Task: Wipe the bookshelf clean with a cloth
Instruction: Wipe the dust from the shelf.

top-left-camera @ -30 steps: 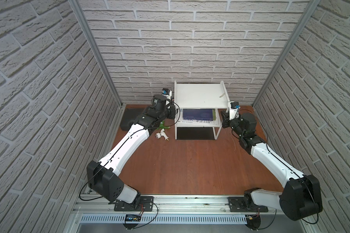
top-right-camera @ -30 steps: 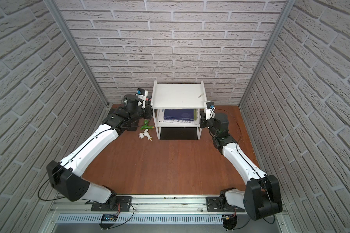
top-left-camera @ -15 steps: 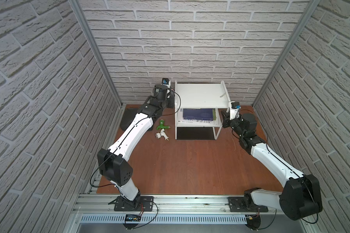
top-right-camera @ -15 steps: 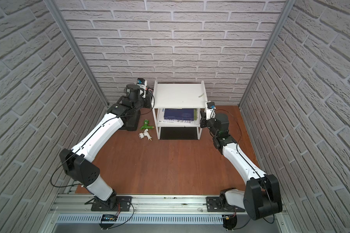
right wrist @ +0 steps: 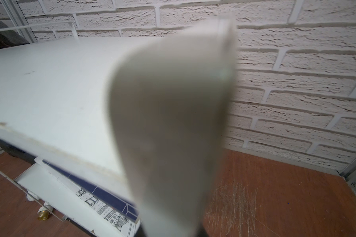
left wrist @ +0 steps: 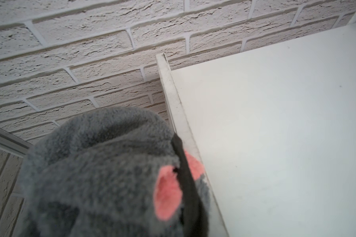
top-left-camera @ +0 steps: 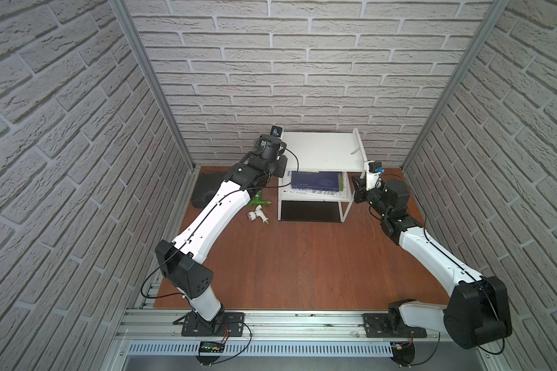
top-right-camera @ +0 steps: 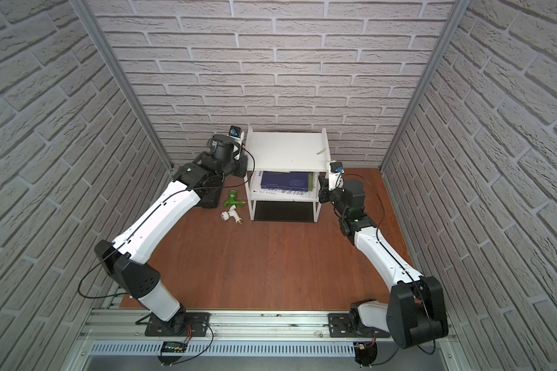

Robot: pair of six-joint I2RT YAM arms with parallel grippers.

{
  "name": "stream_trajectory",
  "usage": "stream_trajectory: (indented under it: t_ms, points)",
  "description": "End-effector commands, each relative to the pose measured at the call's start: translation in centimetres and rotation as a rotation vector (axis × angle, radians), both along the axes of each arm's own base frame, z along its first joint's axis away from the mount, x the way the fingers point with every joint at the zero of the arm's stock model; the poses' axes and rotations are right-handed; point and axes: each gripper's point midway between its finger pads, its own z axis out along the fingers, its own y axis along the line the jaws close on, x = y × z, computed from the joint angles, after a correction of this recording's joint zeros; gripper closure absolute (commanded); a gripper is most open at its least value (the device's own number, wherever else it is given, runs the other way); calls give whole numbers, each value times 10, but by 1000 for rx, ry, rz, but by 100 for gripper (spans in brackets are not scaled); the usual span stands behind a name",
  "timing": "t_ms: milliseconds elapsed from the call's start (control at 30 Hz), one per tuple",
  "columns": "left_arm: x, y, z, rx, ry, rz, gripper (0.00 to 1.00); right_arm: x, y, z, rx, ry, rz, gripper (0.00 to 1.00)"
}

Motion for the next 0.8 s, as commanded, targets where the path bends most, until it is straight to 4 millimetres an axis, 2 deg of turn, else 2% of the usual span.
stream_trajectory:
  t_ms: [0,33,100,200,267,333,433,567,667,767]
  points:
    - [-32,-118,44,-246,-74,-481,100,-10,43,-19,166,126,154,97]
    - [-32,-124,42,-237,-70,-489,100,-10,43,-19,170,126,153,97]
    - [-20,-113,36,-154,-92,-395,100,-11,43,-19,172,125,153,97]
    - [0,-73,30,-8,-121,-179,100,-12,41,-19,158,128,148,97]
    - [6,-44,34,80,-153,-38,100,-14,39,-20,146,130,142,97]
    - [5,-17,41,145,-185,81,100,-16,39,-21,138,134,140,97]
    - [-7,17,54,201,-235,199,100,-18,37,-21,129,126,137,97]
    - [-28,30,52,131,-244,172,100,-18,34,-22,120,126,122,97]
    - [-34,38,38,62,-188,129,100,-15,30,-22,129,120,92,97]
    - [-41,50,23,-82,-118,75,100,-13,27,-22,138,106,74,96]
